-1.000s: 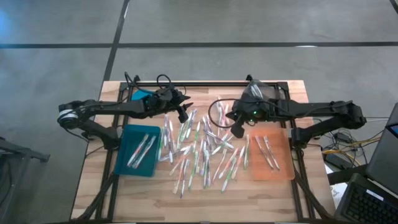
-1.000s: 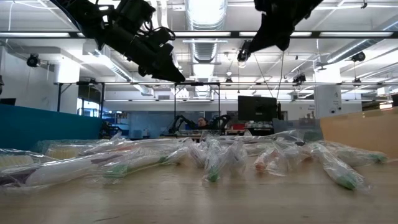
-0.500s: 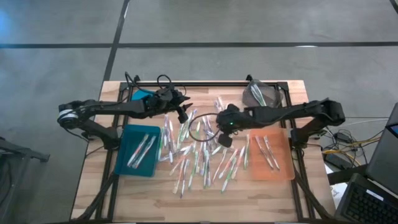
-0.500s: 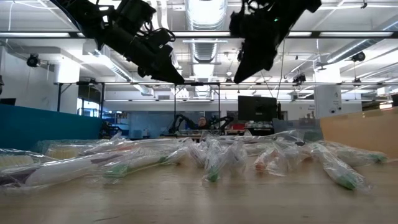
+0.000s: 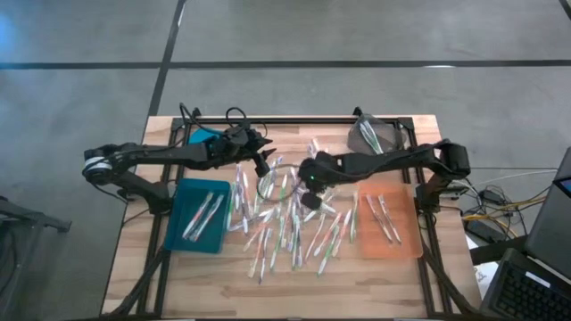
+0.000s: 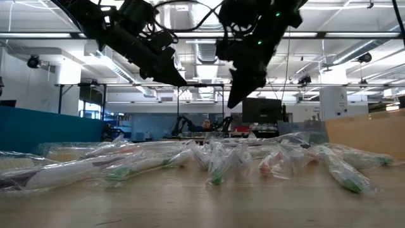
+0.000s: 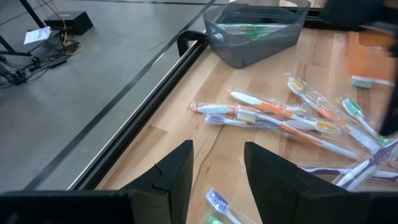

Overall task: Pick & Place Toothbrushes
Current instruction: Put the purple toothbrush into the orange bin

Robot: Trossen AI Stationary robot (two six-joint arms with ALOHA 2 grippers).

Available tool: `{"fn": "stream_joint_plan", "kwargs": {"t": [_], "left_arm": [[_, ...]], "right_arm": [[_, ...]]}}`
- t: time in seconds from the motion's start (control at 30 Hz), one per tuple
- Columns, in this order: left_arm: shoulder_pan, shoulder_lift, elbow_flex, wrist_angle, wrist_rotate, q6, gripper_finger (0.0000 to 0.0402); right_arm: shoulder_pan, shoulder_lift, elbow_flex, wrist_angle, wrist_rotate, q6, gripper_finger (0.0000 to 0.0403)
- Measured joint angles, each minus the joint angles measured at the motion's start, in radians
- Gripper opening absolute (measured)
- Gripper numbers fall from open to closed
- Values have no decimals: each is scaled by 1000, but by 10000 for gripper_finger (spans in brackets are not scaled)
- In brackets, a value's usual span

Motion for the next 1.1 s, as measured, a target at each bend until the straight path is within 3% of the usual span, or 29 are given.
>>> {"fn": "stream_joint_plan", "kwargs": {"t": [0.17,0.37,0.7,0.87,1.1], "left_arm": [[0,0,0,-1,0,0,149],[0,0,0,-4,0,0,149],[0,0,0,-8,-4,0,149],[0,0,0,-6,-2,0,149],[0,0,0,-21,-1,2,149]], "right_arm": [[-57,47,17,-6,-37,22,29],[-111,102,27,0,-127,55,89],[-124,166,29,37,-140,111,176],[-122,186,27,93,-141,137,187],[-123,256,24,114,-150,142,163]]}}
